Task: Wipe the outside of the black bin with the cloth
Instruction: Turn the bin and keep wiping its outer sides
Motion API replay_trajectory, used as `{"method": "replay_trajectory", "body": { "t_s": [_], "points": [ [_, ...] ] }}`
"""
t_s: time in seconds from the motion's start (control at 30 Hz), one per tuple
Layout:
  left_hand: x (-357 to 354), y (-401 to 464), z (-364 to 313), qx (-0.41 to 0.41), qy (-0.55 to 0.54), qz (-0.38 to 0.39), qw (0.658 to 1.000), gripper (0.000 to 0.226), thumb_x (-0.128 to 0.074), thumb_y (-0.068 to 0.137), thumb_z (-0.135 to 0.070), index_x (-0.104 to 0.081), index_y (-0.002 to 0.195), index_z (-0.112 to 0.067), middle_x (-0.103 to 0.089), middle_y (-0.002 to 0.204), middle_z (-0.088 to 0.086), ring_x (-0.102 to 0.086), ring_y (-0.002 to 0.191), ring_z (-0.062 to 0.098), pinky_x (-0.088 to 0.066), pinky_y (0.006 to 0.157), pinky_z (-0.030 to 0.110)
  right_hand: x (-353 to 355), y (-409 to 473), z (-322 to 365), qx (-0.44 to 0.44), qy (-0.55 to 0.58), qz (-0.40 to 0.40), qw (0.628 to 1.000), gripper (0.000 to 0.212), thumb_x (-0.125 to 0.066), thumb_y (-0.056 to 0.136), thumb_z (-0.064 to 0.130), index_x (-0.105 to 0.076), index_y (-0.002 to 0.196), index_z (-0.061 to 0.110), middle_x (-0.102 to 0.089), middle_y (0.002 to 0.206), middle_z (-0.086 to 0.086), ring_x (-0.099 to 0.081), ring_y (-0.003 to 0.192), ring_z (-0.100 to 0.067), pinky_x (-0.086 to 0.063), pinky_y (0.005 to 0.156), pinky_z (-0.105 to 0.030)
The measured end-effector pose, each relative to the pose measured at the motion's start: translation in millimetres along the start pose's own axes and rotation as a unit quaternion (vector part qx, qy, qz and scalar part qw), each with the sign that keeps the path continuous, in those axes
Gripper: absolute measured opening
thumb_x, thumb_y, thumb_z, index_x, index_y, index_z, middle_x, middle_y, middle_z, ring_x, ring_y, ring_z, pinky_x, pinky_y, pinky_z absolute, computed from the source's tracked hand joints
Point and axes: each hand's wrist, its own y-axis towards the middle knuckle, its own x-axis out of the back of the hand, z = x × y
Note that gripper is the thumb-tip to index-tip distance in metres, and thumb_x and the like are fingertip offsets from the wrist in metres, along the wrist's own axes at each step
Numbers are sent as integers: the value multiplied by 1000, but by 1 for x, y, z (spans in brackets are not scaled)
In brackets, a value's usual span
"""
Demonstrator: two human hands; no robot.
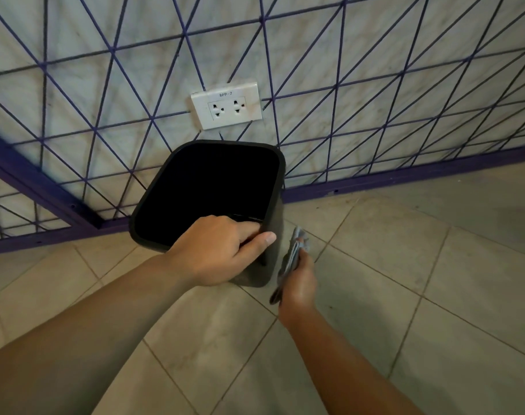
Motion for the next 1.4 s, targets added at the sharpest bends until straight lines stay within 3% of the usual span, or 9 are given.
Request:
{"method": "replay_trajectory", "body": {
  "t_s": [0.17,0.3,0.5,0.6,0.7,0.87,1.0,1.13,1.4],
  "points": [
    [20,-11,-2,8,35,51,998,37,-32,96,-58,-51,87,-28,-53,63,-5,-53,56,8,-35,51,22,13,-17,7,-16,33,-26,999,52,-41,110,36,-45,154,10,-58,92,0,-56,85,-13,-46,86,-29],
    [30,-20,3,9,45,71,996,30,-43,99,-44,-40,71,-33,-48,59,-7,-48,52,8,-30,51,21,13,-20,9,-15,78,4,997,66,-49,104,44,-36,160,13,-56,130,-9,-55,122,-27,-41,109,-38],
    [41,-25,11,82,42,121,988,30,-54,88,-41,-44,63,-27,-51,59,-3,-47,52,12,-34,53,28,22,-16,4,-41,68,8,997,74,-69,92,33,-39,156,12,-56,139,-14,-55,128,-31,-43,99,-39],
    [32,-21,2,147,-38,134,979,24,-43,99,-47,-53,87,-29,-62,81,-4,-61,74,13,-45,64,31,22,-15,-3,-56,32,-27,998,52,-65,97,26,-49,144,8,-60,106,-8,-58,93,-19,-45,78,-31],
    [16,-13,-11,177,-61,80,979,39,-30,103,-50,-57,111,-22,-66,95,0,-64,90,17,-54,81,39,4,-26,-1,-35,39,9,999,45,-56,103,28,-46,144,11,-60,112,-8,-59,99,-19,-45,81,-31],
    [9,-10,-6,128,-68,41,989,40,-32,103,-46,-62,97,-21,-68,81,-2,-65,76,12,-54,75,41,-70,-22,8,177,35,70,981,76,-47,83,69,-34,156,53,-33,168,11,-32,154,-14,-25,128,-46],
    [7,-4,0,116,-87,40,989,36,-35,102,-45,-60,89,-22,-66,77,-5,-64,72,10,-52,68,33,-85,5,3,242,26,30,969,71,-34,88,70,-35,156,50,-33,167,16,-29,155,-10,-22,130,-47],
    [6,-3,4,107,-62,32,992,39,-30,100,-49,-55,84,-24,-60,72,-3,-61,69,9,-50,61,32,-68,53,3,206,42,18,977,47,-31,109,50,-59,141,31,-56,150,-5,-51,142,-20,-47,108,-32],
    [5,1,8,96,-62,20,993,40,-27,96,-53,-46,72,-28,-53,60,-1,-55,56,12,-43,53,28,-84,52,7,272,32,-21,961,65,-28,86,83,-66,122,44,-58,143,-5,-49,141,-26,-38,119,-56]
  ]
}}
